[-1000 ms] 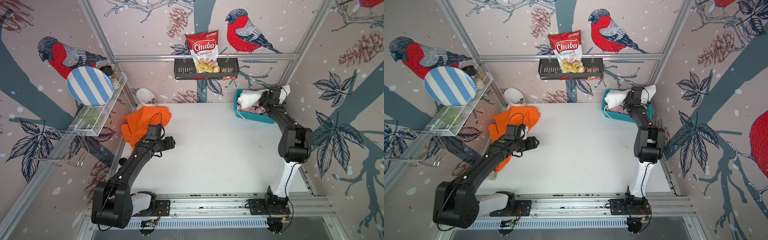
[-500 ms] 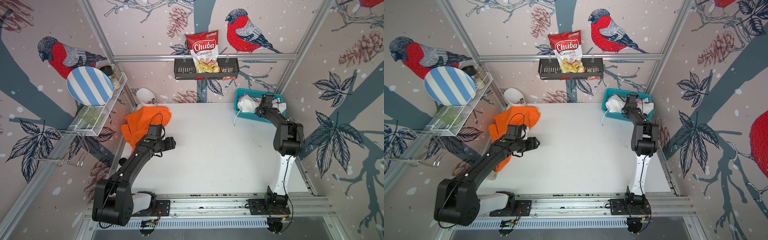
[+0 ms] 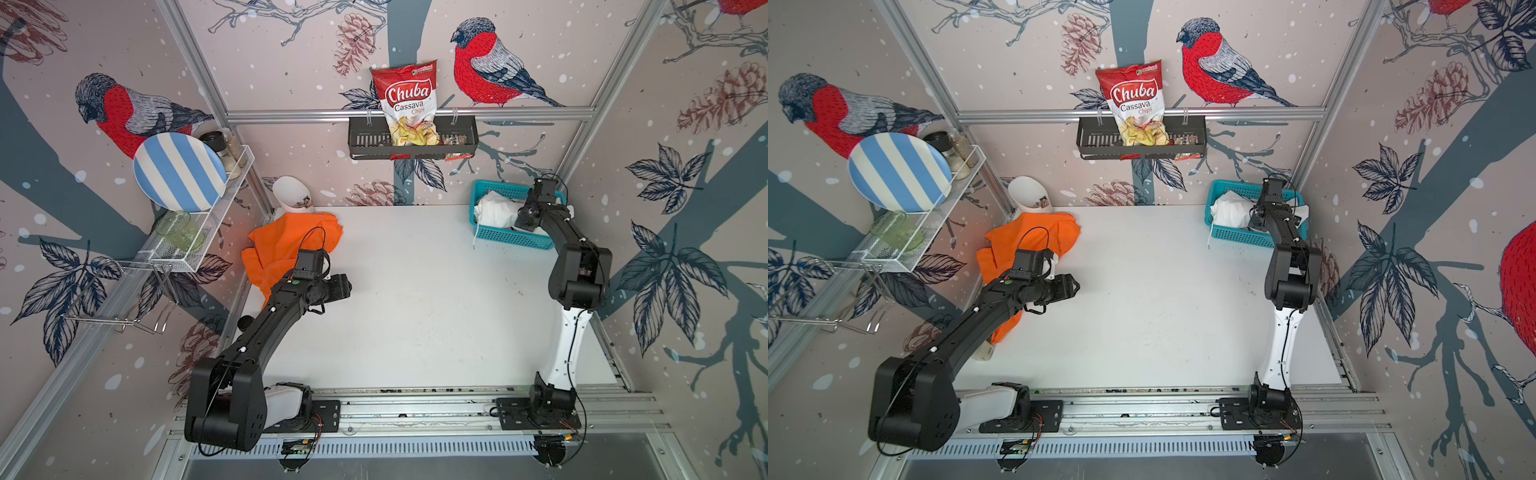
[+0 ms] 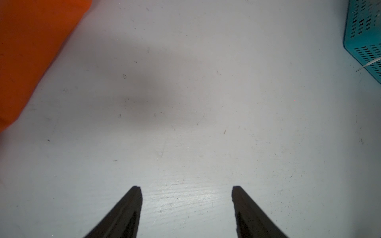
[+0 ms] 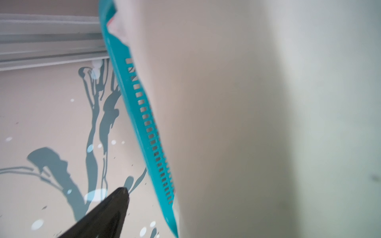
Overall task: Roll up the shorts
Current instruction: Place the shorts in the bin.
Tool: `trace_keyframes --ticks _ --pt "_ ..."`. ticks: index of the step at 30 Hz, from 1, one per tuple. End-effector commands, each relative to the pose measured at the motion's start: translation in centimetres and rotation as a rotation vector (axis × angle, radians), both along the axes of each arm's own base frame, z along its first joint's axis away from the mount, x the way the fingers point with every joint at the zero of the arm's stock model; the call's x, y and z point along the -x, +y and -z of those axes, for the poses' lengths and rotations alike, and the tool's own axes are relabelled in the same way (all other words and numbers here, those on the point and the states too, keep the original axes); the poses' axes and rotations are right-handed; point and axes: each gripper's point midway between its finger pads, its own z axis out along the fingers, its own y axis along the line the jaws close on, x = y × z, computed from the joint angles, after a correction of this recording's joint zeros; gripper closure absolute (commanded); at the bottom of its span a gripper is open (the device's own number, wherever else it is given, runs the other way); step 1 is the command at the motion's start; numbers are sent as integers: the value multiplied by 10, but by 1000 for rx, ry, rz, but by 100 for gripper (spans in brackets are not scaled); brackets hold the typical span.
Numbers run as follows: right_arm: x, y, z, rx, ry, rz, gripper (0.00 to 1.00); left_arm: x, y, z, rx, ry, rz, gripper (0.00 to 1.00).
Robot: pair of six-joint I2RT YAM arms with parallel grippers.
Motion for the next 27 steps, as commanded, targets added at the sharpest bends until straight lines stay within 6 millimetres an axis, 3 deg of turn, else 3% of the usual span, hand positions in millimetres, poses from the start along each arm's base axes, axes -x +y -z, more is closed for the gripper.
trace_keyframes --ticks 1,5,9,14,17,23,25,27 --pt "12 2 -33 -34 15 -52 0 -3 2 -4 -10 -23 6 29" --pt "35 -3 -47 -63 65 -67 0 -3 1 -6 -7 -32 8 29" --pt "51 -12 -48 -47 86 -78 0 -3 0 -7 -3 -34 11 28" --pt "44 -31 -50 29 45 -101 0 -3 -1 -7 3 -34 14 28" --pt "28 -43 -27 64 50 -125 0 -3 -1 -6 3 -31 16 28" --pt "0 -50 65 53 145 -222 0 -3 1 -5 -6 -28 9 28" --pt "-4 -46 81 27 177 -257 0 -3 2 -4 -11 -25 6 29" --pt "-9 -44 76 50 170 -280 0 -3 2 -5 -11 -27 6 28"
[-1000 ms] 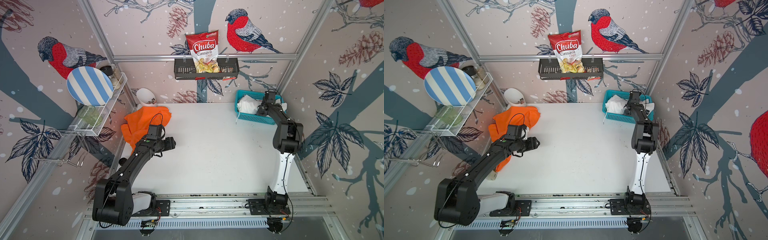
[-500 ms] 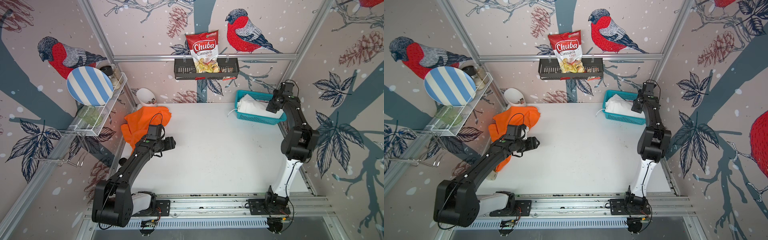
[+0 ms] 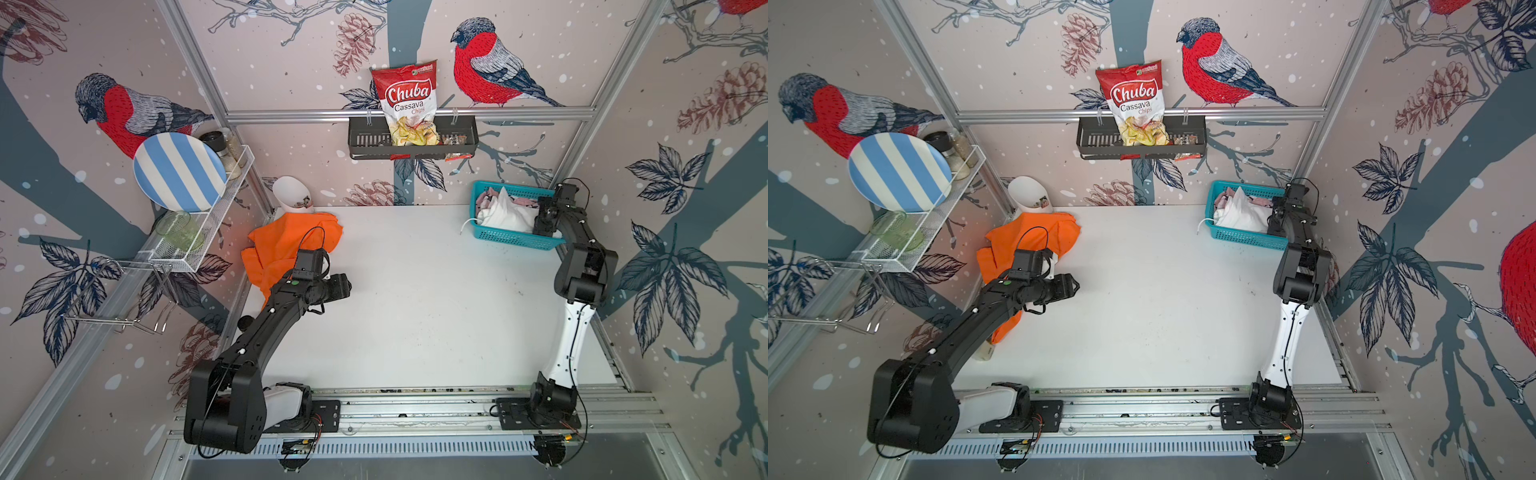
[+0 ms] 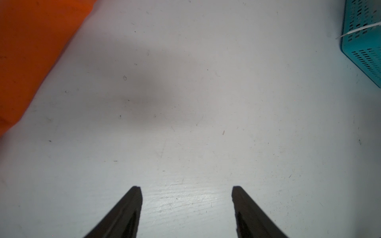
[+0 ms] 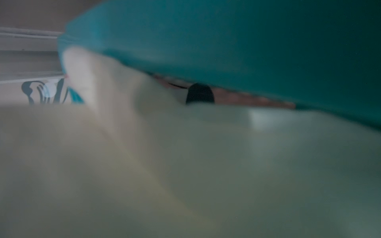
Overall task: Roll up the shorts
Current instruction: Place the shorts in the bin.
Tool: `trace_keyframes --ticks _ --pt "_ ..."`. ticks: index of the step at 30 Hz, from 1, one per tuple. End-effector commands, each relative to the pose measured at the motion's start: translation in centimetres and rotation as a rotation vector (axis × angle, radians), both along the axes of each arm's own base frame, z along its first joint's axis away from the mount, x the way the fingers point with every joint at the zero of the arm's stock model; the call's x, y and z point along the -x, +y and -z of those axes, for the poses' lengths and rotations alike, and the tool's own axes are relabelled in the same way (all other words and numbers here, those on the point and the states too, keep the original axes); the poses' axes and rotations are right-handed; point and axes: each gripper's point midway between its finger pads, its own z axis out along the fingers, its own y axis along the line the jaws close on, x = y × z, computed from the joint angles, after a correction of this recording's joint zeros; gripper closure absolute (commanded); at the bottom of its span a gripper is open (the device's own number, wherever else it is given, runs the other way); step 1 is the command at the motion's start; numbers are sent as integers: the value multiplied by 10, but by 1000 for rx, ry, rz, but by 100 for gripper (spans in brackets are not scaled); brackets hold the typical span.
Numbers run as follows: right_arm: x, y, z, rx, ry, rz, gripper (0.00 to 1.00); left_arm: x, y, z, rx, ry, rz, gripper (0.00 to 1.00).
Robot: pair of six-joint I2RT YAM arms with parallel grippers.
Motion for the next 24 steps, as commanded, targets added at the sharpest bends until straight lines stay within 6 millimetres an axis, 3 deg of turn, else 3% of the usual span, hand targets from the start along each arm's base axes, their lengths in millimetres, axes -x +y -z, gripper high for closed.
trace_keyframes --ticks 1,4,7,9,12,15,17,21,24 --pt "5 13 5 -12 47 -73 0 -3 1 -1 -12 -15 7 28" --pt "0 10 -47 84 -36 -82 0 -3 1 -2 -11 -16 6 28" --pt "-1 20 -92 136 -94 -123 0 -4 1 -3 -8 -20 10 28" --pt "-2 37 -108 144 -122 -166 0 -4 0 -2 -6 -19 11 29" --pt "-8 81 -114 120 -163 -261 0 -5 0 -3 -6 -19 11 28" --pt "-19 123 -106 72 -206 -334 0 -4 1 -1 -8 -15 6 28" --pt "-26 144 -90 55 -194 -347 0 -6 2 -2 -12 -18 -6 28" --pt "-33 166 -39 -13 -130 -348 0 -11 9 -6 -33 -31 -51 28" --pt "-38 171 -4 -32 -94 -339 0 -20 22 -12 -92 -39 -111 27"
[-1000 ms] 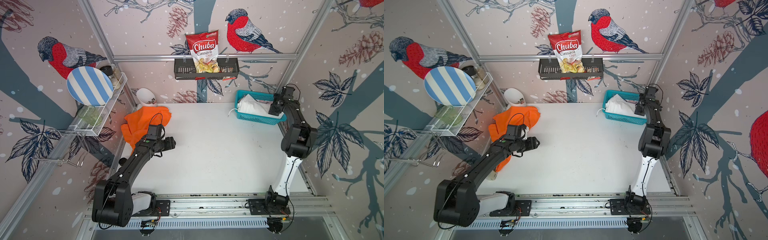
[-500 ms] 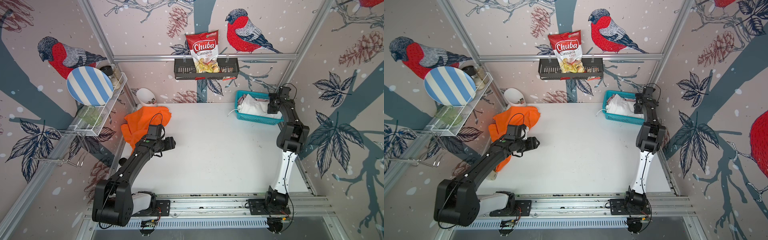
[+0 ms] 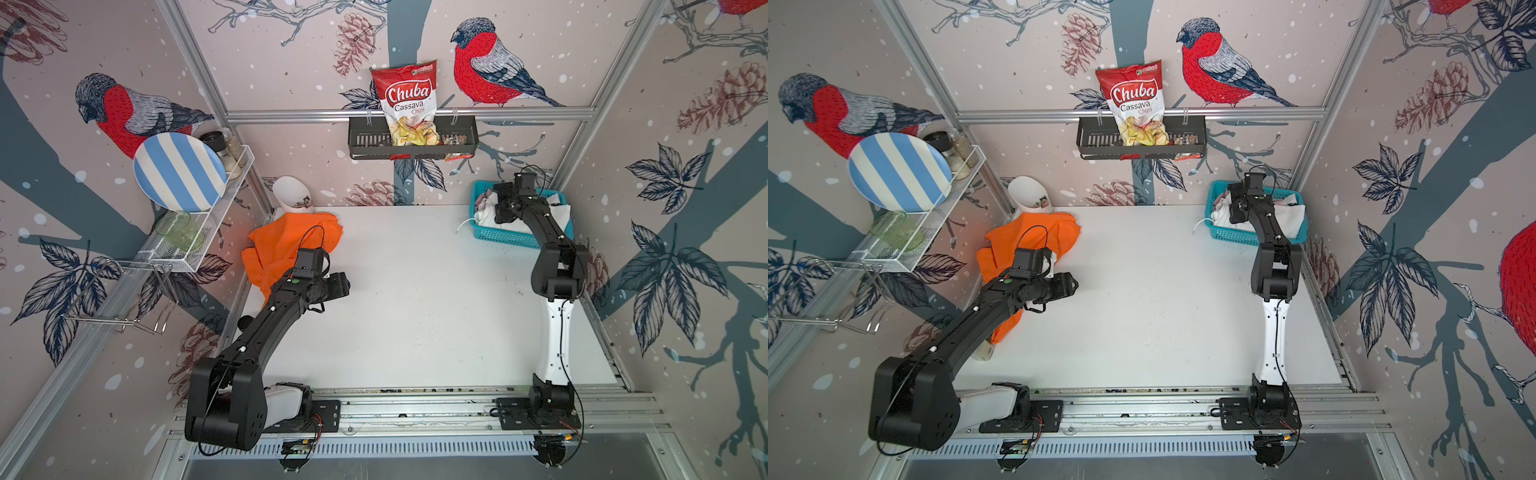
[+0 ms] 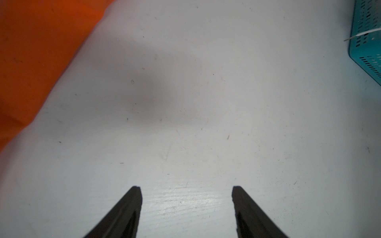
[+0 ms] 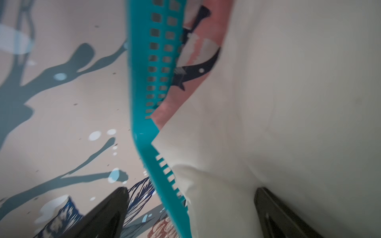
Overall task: Roll up the shorts
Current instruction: Place the shorts in the bin, then flatten out the shorts at the center of the board.
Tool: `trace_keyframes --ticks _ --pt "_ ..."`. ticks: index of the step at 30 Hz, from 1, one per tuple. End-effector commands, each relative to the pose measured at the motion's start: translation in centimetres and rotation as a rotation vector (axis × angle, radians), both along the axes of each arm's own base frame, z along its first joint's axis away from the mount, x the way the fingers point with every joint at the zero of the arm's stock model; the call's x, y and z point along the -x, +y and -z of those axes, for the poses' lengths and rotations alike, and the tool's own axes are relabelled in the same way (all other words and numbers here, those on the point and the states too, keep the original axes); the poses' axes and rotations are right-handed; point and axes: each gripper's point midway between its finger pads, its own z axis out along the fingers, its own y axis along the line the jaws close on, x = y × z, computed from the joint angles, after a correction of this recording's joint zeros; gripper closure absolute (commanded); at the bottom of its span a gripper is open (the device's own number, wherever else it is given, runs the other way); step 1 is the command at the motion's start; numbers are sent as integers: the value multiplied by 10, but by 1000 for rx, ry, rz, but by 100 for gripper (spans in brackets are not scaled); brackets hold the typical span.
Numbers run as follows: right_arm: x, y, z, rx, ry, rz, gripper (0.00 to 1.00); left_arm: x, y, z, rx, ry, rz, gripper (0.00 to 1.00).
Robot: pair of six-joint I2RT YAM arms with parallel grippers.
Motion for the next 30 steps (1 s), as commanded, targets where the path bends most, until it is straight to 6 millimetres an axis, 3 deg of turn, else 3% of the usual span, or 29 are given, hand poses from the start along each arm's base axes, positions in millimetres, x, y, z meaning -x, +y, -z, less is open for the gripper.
trace_keyframes --ticks 1,3,5,7,10,14,17,22,27,28,30 --pt "-9 6 21 -50 4 19 0 -14 20 -10 -81 -28 -92 27" --pt "-12 6 29 -76 5 9 0 -22 34 -17 -141 -31 -153 26" --pt "-15 4 20 -87 -14 -3 0 -28 50 -20 -201 -25 -203 25" --pt "-16 3 -7 -87 -63 -19 0 -42 68 -33 -245 -41 -253 23" --pt "-11 0 -57 -90 -137 -54 0 -54 102 -33 -330 9 -325 22" --pt "14 4 -111 -80 -213 -130 0 -71 132 -16 -400 108 -365 21" --pt "42 23 -128 -65 -256 -227 0 -83 146 2 -437 184 -389 20" --pt "107 74 -127 -9 -317 -468 0 -101 155 39 -415 292 -387 20" --pt "188 118 -92 38 -332 -647 0 -109 147 90 -380 416 -343 20" --pt "203 122 -83 50 -323 -675 0 -110 143 104 -363 443 -328 21" --pt "230 128 -71 81 -328 -735 0 -114 130 128 -295 468 -296 34"
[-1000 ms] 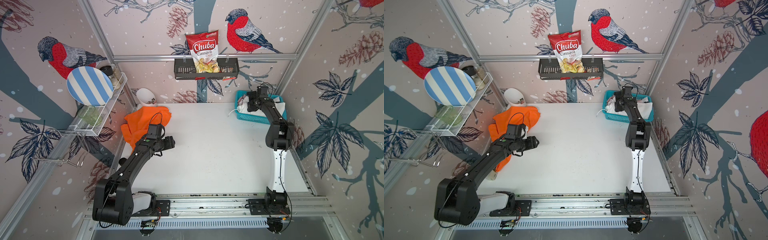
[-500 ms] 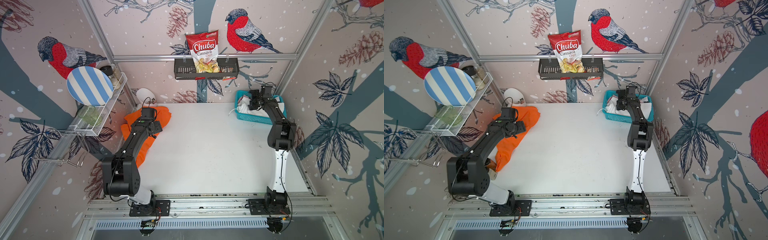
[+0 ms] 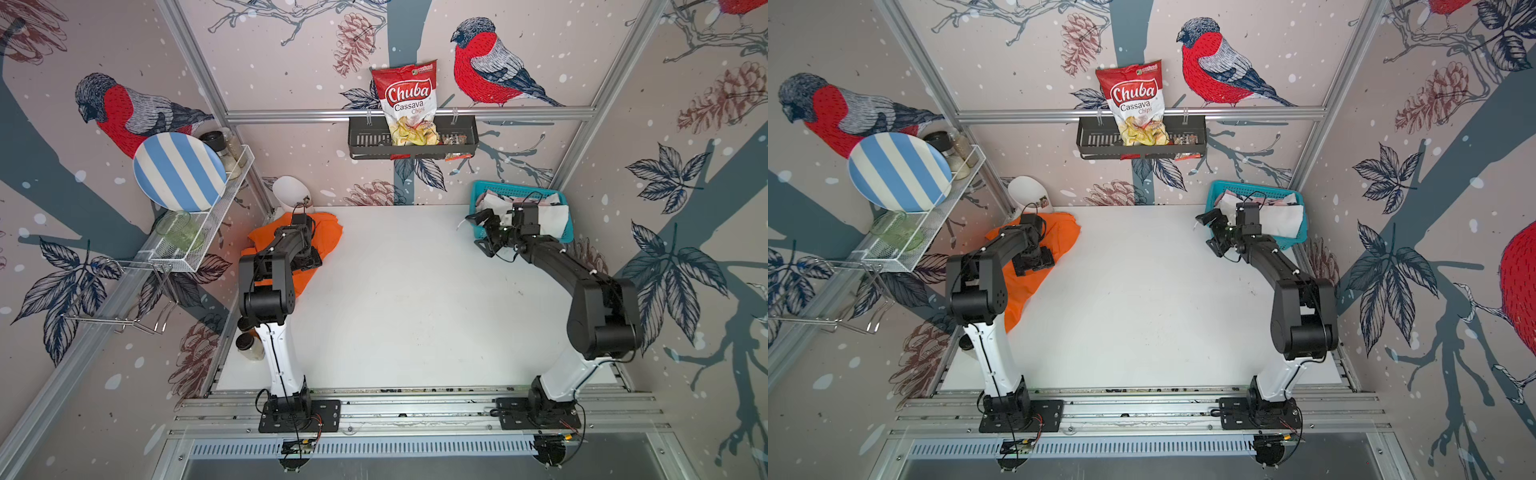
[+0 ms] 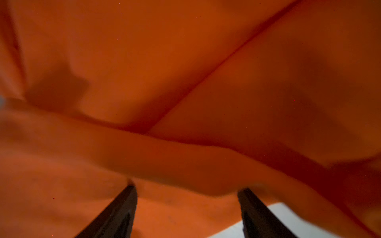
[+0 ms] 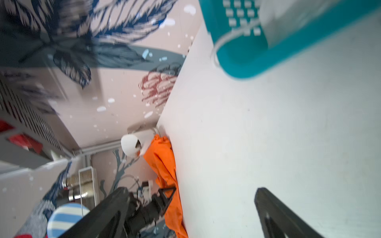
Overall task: Roll up the shorts
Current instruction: Flatten out the shorts at the center of the board.
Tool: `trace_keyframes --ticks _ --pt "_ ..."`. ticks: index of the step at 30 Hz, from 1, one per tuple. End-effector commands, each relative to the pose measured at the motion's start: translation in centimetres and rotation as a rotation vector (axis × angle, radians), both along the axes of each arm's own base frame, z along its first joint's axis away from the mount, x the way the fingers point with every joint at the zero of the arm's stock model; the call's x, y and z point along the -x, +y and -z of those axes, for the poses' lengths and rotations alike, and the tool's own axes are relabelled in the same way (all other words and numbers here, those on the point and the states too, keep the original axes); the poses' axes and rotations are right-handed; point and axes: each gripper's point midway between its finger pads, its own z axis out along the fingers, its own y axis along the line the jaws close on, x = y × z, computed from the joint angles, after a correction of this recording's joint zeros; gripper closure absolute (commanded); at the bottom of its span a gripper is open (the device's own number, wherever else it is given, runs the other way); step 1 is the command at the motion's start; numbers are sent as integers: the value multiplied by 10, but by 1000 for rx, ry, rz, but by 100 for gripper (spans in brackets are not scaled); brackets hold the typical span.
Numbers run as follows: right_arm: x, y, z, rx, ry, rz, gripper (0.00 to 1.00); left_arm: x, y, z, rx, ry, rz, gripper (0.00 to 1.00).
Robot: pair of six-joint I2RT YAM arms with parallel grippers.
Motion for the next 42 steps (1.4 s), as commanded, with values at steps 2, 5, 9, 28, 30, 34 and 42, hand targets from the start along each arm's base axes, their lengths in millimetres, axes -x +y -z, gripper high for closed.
trace_keyframes --ticks 2,5,9,28,30,34,42 --pt "39 9 -6 96 -186 -147 0 7 -34 44 161 68 44 60" --pt "70 6 -10 158 -254 -198 0 1 -75 43 229 13 106 88" --pt "89 -5 -23 239 -309 -175 0 4 -152 25 324 -62 239 100" --pt "107 1 -2 483 -314 -286 0 167 -303 -89 446 -290 621 32" --pt "107 11 14 518 -277 -333 0 168 -283 -81 387 -283 571 30" --pt "104 21 37 593 -219 -383 0 155 -255 -61 379 -266 463 29" --pt "89 27 47 588 -222 -395 1 90 -230 -64 371 -303 384 28"
